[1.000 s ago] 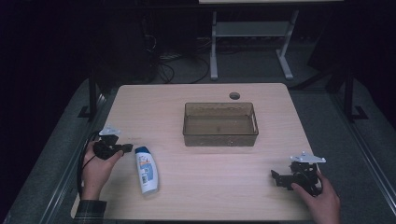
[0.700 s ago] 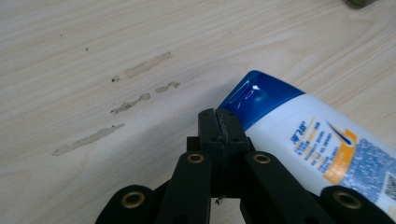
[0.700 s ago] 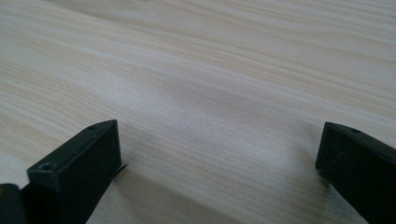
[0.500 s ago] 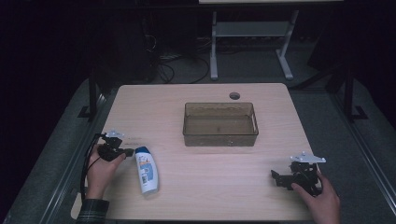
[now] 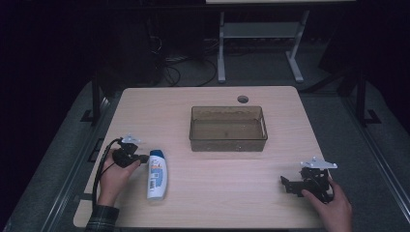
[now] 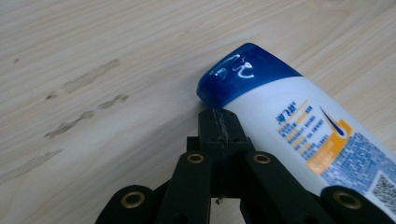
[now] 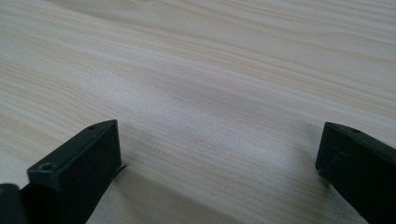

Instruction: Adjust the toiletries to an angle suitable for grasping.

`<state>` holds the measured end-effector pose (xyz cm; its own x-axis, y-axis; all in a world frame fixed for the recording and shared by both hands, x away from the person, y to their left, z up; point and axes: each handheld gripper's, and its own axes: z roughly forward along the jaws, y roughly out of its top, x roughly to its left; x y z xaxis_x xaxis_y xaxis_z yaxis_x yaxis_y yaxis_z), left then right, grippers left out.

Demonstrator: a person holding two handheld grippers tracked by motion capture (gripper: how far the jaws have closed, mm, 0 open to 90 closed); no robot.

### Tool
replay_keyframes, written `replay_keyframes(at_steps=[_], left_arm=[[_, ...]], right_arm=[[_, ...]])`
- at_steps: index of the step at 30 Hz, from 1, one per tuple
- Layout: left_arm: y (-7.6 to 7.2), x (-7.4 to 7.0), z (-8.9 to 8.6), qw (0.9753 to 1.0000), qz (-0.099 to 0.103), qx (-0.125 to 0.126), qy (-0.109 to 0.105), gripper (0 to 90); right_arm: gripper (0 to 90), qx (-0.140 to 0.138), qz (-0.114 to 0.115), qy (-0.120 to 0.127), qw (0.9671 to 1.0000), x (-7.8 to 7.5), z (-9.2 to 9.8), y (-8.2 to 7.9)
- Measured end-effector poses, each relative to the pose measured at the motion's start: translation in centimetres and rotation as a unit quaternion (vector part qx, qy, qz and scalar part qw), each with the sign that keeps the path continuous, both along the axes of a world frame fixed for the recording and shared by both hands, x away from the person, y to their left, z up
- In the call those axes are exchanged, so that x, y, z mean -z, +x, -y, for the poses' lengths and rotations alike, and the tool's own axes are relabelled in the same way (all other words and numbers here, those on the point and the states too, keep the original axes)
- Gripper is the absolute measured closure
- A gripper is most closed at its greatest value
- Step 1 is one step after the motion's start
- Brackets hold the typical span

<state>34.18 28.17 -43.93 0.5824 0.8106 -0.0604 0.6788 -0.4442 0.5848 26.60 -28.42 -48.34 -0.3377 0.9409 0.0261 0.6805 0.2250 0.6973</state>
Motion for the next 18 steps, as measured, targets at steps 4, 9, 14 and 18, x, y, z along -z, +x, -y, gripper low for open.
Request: replay_keyframes(at_steps=[4, 9, 14, 18], left_arm=[[-0.1, 0.0, 1.0, 0.9999, 0.000, 0.015, 0.004, 90.0], [-0.2, 0.0, 2.1, 0.9994, 0.000, 0.033, 0.008, 90.0], [-0.3, 0.0, 3.0, 0.9989, -0.001, 0.047, 0.007, 90.0], [-0.3, -0.1, 3.6, 0.9982, -0.003, 0.060, 0.010, 90.0]], right_arm=[[0.0, 0.000, 0.000, 0.000, 1.0000, 0.0, 0.0, 0.0], [0.0, 0.000, 0.000, 0.000, 1.0000, 0.0, 0.0, 0.0], [0.0, 0.000, 0.000, 0.000, 1.0000, 0.0, 0.0, 0.0], [0.0, 0.000, 0.000, 0.000, 1.0000, 0.0, 0.0, 0.0]])
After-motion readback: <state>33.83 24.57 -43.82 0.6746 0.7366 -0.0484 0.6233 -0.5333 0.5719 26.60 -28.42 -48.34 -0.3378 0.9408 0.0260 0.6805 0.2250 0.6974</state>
